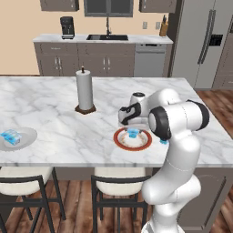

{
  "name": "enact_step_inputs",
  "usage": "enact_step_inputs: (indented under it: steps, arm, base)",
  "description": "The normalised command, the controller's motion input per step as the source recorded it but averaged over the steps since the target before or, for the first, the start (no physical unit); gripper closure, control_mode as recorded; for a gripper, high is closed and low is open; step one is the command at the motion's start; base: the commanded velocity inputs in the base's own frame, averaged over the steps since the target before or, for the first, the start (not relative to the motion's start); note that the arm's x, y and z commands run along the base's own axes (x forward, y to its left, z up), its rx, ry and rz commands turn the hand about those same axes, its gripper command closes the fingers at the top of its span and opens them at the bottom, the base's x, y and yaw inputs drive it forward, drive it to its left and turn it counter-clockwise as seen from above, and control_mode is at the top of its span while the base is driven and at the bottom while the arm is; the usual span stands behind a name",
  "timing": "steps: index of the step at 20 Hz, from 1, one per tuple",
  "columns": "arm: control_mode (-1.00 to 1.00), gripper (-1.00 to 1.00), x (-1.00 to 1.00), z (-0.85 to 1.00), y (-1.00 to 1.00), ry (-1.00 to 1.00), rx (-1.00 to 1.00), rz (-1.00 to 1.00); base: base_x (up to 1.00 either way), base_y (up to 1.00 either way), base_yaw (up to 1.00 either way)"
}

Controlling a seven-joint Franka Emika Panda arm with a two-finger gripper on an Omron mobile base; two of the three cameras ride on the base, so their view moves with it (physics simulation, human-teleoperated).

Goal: Place two yogurt containers on each plate.

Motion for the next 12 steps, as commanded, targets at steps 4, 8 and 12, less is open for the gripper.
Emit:
enact_step_inputs:
  steps: [4, 8, 12]
  arm:
    - [-1.00, -1.00, -0.01, 0.19, 0.00, 0.00, -0.01, -0.05]
    - [-1.00, -1.00, -0.17, 0.45, -0.22, 0.00, -0.05, -0.07]
    - [-1.00, -1.00, -0.34, 0.48, -0.80, 0.00, 0.00, -0.10]
  base:
    - [0.00, 0.00, 0.00]
    - [0.00, 0.00, 0.00]
    - [0.00, 0.00, 0.00]
